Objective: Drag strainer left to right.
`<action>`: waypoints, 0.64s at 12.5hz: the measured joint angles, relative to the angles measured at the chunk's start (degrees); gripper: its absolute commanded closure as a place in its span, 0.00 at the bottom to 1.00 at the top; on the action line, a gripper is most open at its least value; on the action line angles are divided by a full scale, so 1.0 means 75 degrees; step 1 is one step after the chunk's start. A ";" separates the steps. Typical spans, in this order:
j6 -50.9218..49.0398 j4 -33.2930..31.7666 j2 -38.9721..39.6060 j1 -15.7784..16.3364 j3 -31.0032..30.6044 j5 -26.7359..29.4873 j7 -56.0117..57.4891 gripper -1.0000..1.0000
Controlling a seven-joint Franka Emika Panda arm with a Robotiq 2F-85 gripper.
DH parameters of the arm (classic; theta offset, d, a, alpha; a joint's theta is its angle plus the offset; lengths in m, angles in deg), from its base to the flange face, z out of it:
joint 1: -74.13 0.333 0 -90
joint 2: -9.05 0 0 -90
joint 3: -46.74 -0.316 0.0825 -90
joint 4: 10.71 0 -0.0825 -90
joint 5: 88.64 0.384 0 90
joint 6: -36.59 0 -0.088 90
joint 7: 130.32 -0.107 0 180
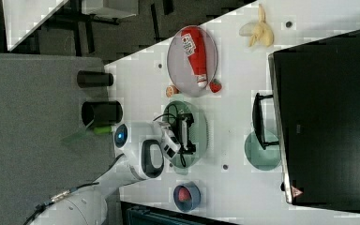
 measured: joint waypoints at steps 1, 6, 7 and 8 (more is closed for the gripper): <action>-0.0067 0.0000 -0.0058 -0.0035 0.0139 0.0034 0.0291 0.00; 0.0052 0.0060 -0.0166 -0.0066 0.0920 0.0120 0.0962 0.00; 0.0052 0.0015 -0.0211 -0.0184 0.0979 0.0116 0.1085 0.00; 0.0090 0.0000 -0.0207 -0.0197 0.1147 0.0155 0.1294 0.00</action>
